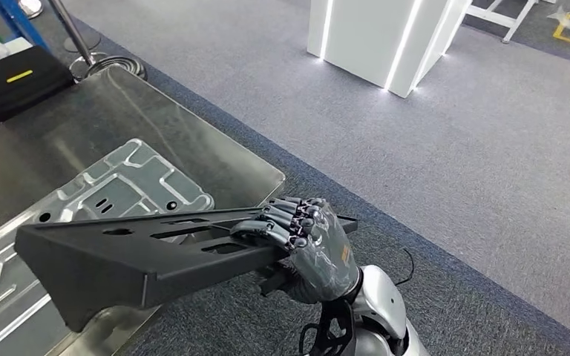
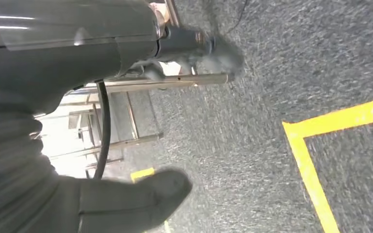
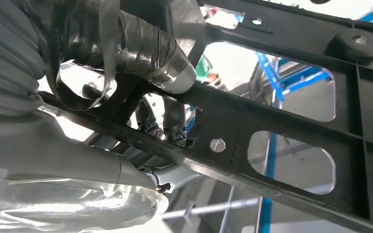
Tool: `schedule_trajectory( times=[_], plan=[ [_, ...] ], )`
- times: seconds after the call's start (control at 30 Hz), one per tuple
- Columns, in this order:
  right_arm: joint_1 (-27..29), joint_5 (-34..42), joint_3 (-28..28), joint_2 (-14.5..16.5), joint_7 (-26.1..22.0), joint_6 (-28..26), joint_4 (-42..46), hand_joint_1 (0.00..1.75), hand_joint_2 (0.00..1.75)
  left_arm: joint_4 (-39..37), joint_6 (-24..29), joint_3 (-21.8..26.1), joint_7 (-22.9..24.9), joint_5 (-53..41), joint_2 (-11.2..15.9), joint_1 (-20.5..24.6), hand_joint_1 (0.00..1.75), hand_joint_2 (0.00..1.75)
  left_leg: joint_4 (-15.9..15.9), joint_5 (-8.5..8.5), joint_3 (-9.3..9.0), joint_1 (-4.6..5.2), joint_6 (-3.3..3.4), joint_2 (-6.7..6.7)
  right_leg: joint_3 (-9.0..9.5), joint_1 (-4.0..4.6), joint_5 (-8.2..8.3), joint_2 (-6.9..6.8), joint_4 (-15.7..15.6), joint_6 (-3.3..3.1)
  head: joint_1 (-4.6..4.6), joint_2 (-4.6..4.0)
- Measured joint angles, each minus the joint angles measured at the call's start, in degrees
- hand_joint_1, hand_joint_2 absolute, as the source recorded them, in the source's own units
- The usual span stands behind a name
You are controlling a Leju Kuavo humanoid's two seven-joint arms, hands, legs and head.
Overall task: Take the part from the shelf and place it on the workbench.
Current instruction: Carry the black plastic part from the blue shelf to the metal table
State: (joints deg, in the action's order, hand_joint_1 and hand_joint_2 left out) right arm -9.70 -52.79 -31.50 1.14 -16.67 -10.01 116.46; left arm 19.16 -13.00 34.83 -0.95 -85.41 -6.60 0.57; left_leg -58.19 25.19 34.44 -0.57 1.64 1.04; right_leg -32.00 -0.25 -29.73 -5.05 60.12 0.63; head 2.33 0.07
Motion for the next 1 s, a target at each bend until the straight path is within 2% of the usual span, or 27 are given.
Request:
schedule_trajectory(
  times=[0.03,0.07,0.1,0.13,0.17,0.2,0.23,0.27,0.3,0.33,0.37,0.43,0.47,0.53,0.6,0.63,0.67,0.7,0.73,0.77,0.83,0.87,0.9,0.97,1.0],
  plan=[
    [-0.2,0.2,-0.1,0.0,0.0,0.1,-0.1,1.75,1.75,-0.2,-0.4,-0.1,0.0,-0.1,0.0,0.1,0.0,1.75,0.2,-0.17,-0.13,-0.14,0.3,-0.65,-0.87,-0.2,-1.42,1.56,2.2,0.21,-0.01,0.01],
    [-0.3,0.3,-0.2,0.0,-0.1,0.1,-0.2,1.75,1.75,-0.4,-0.8,-0.2,0.1,-0.2,0.0,0.2,0.0,1.75,0.3,-0.22,-0.14,-0.11,0.47,-1.27,-2.45,-0.34,-3.27,3.21,5.6,0.31,-0.03,0.01],
    [-0.3,0.3,-0.3,0.0,-0.1,0.2,-0.3,1.75,1.75,-0.6,-1.0,-0.2,0.1,-0.2,0.0,0.3,0.0,1.75,0.2,-0.24,-0.12,-0.06,0.6,-1.88,-4.47,-0.4,-5.06,4.2,9.6,0.36,-0.02,0.0],
    [-0.3,0.4,-0.3,0.0,-0.1,0.2,-0.4,1.75,1.75,-0.8,-1.1,-0.2,0.1,-0.2,0.1,0.2,0.0,1.75,0.2,-0.23,-0.12,0.01,0.65,-2.6,-6.27,-0.41,-6.11,4.63,12.9,0.39,-0.03,0.01],
    [-0.3,0.4,-0.4,0.0,-0.1,0.3,-0.6,1.75,1.75,-0.9,-1.1,-0.2,0.1,-0.2,0.1,0.1,0.0,1.75,0.1,-0.22,-0.12,0.09,0.68,-3.36,-7.41,-0.41,-6.09,4.82,14.7,0.36,-0.03,0.01],
    [-0.3,0.5,-0.4,0.0,0.0,0.3,-0.6,1.75,1.75,-1.0,-1.1,-0.2,0.1,-0.2,0.2,0.0,0.0,1.75,0.0,-0.2,-0.13,0.14,0.69,-4.16,-7.43,-0.41,-4.87,4.96,14.1,0.24,-0.02,0.01],
    [-0.3,0.5,-0.5,0.0,0.0,0.4,-0.7,1.75,1.75,-1.1,-1.1,-0.2,0.1,-0.2,0.3,-0.1,0.0,1.75,-0.1,-0.19,-0.15,0.17,0.68,-5.02,-6.38,-0.41,-2.75,5.25,11.4,0.0,-0.03,0.01],
    [-0.4,0.5,-0.5,0.0,0.0,0.4,-0.7,1.75,1.75,-1.2,-1.1,-0.2,0.0,-0.2,0.3,-0.2,0.0,1.75,-0.1,-0.18,-0.16,0.15,0.66,-5.84,-4.68,-0.37,-0.45,6.18,7.3,-0.33,-0.03,0.01],
    [-0.4,0.5,-0.5,0.0,0.1,0.4,-0.7,1.75,1.75,-1.3,-1.1,-0.2,0.0,-0.2,0.3,-0.2,0.0,1.75,-0.2,-0.19,-0.1,0.21,0.53,-6.58,-3.04,-0.36,1.19,7.41,3.6,-0.65,-0.02,0.0],
    [-0.4,0.5,-0.5,0.0,0.1,0.5,-0.7,1.75,1.75,-1.3,-1.1,-0.2,0.0,-0.2,0.3,-0.2,0.0,1.75,-0.3,-0.24,0.03,0.16,0.32,-7.29,-1.84,-0.3,2.19,8.35,0.8,-0.89,-0.02,0.0],
    [-0.5,0.6,-0.5,0.0,0.2,0.5,-0.7,1.75,1.75,-1.4,-1.1,-0.2,-0.1,-0.2,0.3,-0.3,0.0,1.75,-0.3,-0.3,0.19,0.07,0.03,-7.86,-1.24,-0.18,2.47,8.98,-0.7,-1.04,-0.02,0.0],
    [-0.6,0.6,-0.6,0.0,0.3,0.5,-0.6,1.75,1.75,-1.5,-1.1,-0.2,-0.1,-0.2,0.3,-0.4,0.0,1.75,0.0,-0.53,0.47,-0.09,-0.74,-8.99,-0.96,-0.05,2.51,8.21,-1.2,-1.25,-0.03,0.0],
    [-0.6,0.6,-0.6,0.0,0.3,0.5,-0.6,1.75,1.75,-1.5,-1.0,-0.2,-0.1,-0.3,0.4,-0.5,0.0,1.75,-0.1,-0.46,0.52,-0.11,-0.98,-8.81,-0.72,-0.14,2.71,7.55,-1.6,-1.44,-0.03,-0.01],
    [-0.7,0.6,-0.7,0.0,0.4,0.6,-0.6,1.75,1.75,-1.6,-0.8,-0.2,-0.3,-0.3,0.6,-0.6,0.0,1.75,-2.5,1.23,1.72,0.13,-1.37,-6.08,-0.19,-0.45,3.12,6.07,-2.6,-1.95,-0.01,-0.01],
    [-0.7,0.5,-0.7,0.0,0.5,0.7,-0.6,1.75,1.75,-1.7,-0.5,-0.1,-0.7,-0.2,0.8,-0.4,0.0,1.75,-9.2,4.88,4.88,0.11,-1.72,-2.68,0.0,-0.41,3.19,4.5,-2.9,-2.24,0.01,-0.01],
    [-0.7,0.4,-0.7,0.0,0.5,0.7,-0.6,1.75,1.75,-1.7,-0.4,-0.1,-0.8,-0.2,0.8,-0.4,0.0,1.75,-12.9,6.41,6.65,0.01,-1.96,-2.03,-0.02,-0.34,3.14,3.67,-2.8,-2.29,0.01,0.0],
    [-0.6,0.3,-0.7,0.0,0.5,0.7,-0.6,1.75,1.75,-1.7,-0.3,-0.1,-1.0,-0.1,0.9,-0.4,0.0,1.75,-15.3,7.06,7.79,-0.09,-2.2,-1.69,-0.05,-0.31,3.05,2.81,-2.8,-2.28,0.01,0.0],
    [-0.6,0.2,-0.8,0.0,0.5,0.8,-0.6,1.75,1.75,-1.7,-0.2,0.0,-1.1,-0.1,1.0,-0.4,0.0,1.75,-15.7,6.65,7.9,-0.21,-2.41,-1.48,-0.06,-0.3,2.94,2.0,-2.7,-2.21,0.01,0.01],
    [-0.6,0.1,-0.8,0.0,0.5,0.8,-0.6,1.75,1.75,-1.7,-0.2,0.0,-1.1,-0.1,1.0,-0.5,0.0,1.75,-13.6,5.19,6.71,-0.33,-2.6,-1.19,-0.05,-0.35,2.78,1.25,-2.5,-2.06,0.01,0.01],
    [-0.6,0.0,-0.8,0.0,0.5,0.8,-0.6,1.75,1.75,-1.7,-0.1,0.0,-1.2,-0.1,1.1,-0.5,0.0,1.75,-9.7,3.19,4.49,-0.46,-2.76,-0.53,-0.01,-0.41,2.54,0.56,-2.3,-1.84,0.01,0.0],
    [-0.7,-0.1,-0.8,0.0,0.5,0.8,-0.6,1.75,1.75,-1.7,0.0,0.1,-1.3,-0.2,1.2,-0.5,0.0,1.75,-2.7,0.89,0.67,-0.37,-2.48,1.03,0.0,-0.33,1.99,-0.55,-1.7,-1.22,0.01,0.0],
    [-0.7,-0.1,-0.8,0.0,0.5,0.9,-0.6,1.75,1.75,-1.7,0.0,0.1,-1.4,-0.2,1.2,-0.5,0.0,1.75,-1.1,0.64,-0.15,-0.23,-2.08,1.44,0.02,-0.23,1.78,-0.96,-1.4,-0.88,0.01,0.0],
    [-0.8,-0.1,-0.8,0.0,0.6,0.9,-0.6,1.75,1.75,-1.7,0.1,0.2,-1.6,-0.3,1.2,-0.5,0.0,1.75,-0.9,0.87,-0.17,-0.08,-1.57,1.32,0.07,-0.1,1.66,-1.34,-1.3,-0.55,0.01,0.0],
    [-0.9,-0.2,-0.8,0.0,0.6,1.0,-0.6,1.75,1.75,-1.7,0.4,0.2,-2.0,-0.3,1.2,-0.7,0.0,1.75,-0.9,0.71,-0.11,-0.06,-0.66,0.22,0.34,-0.15,1.41,-1.89,-1.3,0.09,0.0,0.0],
    [-0.9,-0.3,-0.8,0.0,0.6,1.1,-0.6,1.75,1.75,-1.7,0.5,0.3,-2.2,-0.3,1.2,-0.7,0.0,1.75,-0.8,0.62,-0.15,-0.12,-0.32,-0.31,0.35,-0.28,0.92,-1.22,-0.8,0.4,-0.01,0.0]
  ],
)
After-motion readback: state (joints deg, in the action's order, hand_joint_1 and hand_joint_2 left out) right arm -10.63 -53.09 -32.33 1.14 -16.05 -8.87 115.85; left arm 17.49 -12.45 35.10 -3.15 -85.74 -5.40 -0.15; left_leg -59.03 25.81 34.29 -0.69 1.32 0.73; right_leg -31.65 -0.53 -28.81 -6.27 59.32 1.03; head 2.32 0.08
